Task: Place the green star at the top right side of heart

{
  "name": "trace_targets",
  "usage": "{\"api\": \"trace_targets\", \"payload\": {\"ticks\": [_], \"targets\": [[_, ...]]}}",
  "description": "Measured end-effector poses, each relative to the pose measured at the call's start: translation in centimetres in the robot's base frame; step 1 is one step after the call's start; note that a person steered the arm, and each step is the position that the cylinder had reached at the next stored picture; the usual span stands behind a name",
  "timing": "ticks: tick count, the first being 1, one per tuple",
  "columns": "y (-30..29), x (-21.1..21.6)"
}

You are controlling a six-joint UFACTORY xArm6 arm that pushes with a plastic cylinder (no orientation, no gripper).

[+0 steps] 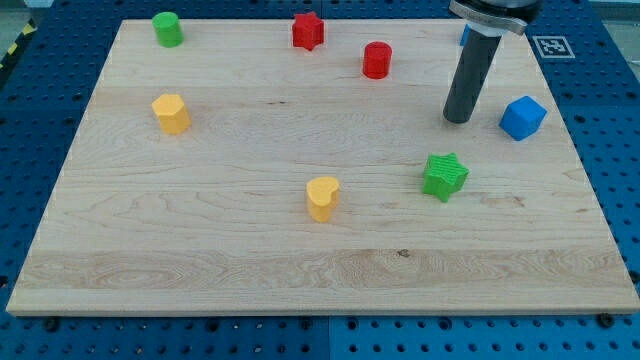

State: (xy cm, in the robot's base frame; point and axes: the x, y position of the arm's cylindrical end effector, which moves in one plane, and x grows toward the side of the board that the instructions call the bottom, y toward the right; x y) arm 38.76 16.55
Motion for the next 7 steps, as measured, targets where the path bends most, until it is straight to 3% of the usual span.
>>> {"api": "trace_targets", "payload": {"ticks": [3,5,7], "targets": [[-0.2,-0.2],[-2.5,-7.2],[-2.5,-8.6]]}}
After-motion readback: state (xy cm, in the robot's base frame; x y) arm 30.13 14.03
